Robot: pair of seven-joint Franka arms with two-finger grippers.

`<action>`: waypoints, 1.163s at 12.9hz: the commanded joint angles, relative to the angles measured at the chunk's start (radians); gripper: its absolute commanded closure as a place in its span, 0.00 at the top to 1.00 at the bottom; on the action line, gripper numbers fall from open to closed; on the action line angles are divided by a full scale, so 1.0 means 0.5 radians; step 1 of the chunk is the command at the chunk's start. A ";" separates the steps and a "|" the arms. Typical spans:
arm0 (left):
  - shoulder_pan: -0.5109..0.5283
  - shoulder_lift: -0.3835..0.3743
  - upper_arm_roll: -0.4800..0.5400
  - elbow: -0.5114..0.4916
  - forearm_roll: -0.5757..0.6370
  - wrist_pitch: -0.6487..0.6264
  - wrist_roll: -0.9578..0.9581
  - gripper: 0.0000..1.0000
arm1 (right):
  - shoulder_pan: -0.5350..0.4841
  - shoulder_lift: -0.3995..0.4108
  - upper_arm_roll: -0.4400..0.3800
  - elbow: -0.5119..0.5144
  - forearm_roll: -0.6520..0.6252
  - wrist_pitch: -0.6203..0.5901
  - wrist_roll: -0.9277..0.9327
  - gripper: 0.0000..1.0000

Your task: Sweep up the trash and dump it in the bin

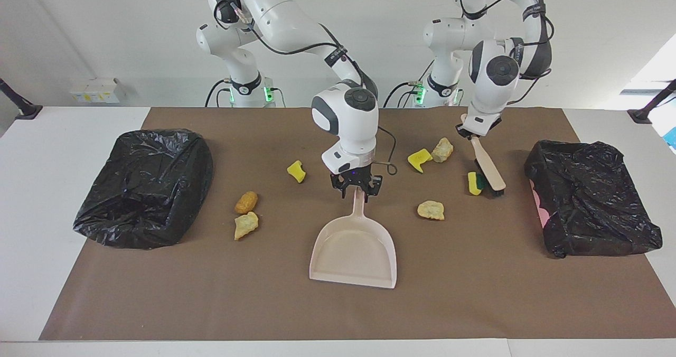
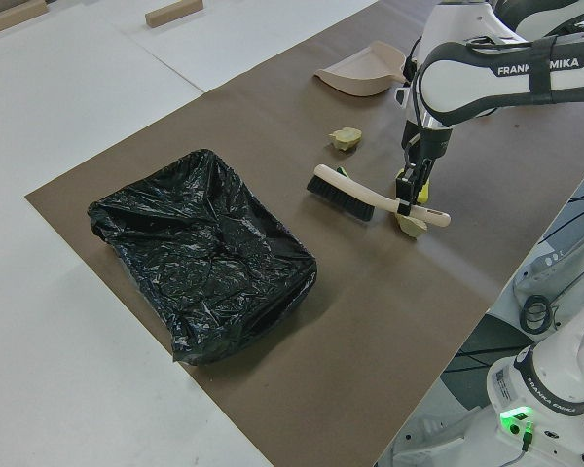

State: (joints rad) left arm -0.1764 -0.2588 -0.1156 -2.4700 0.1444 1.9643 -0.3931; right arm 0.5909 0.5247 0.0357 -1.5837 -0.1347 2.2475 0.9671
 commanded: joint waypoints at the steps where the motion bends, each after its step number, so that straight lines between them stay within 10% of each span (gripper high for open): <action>1: -0.076 -0.004 -0.032 0.007 -0.134 0.063 0.096 0.00 | -0.028 0.003 0.018 0.056 -0.047 0.006 0.020 0.00; 8: -0.052 0.036 -0.195 0.359 -0.323 -0.356 0.053 0.00 | -0.065 -0.129 0.015 0.001 -0.037 -0.169 -0.403 0.00; 15: -0.028 -0.264 -0.195 0.026 -0.323 -0.453 -0.664 0.00 | -0.136 -0.163 0.024 -0.051 -0.007 -0.267 -1.307 0.00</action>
State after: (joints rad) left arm -0.2024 -0.2871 -0.2141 -2.3610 -0.0078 1.7443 -0.6642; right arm 0.5371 0.4786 0.0340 -1.5774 -0.1372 2.1422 0.4385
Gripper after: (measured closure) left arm 0.744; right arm 0.670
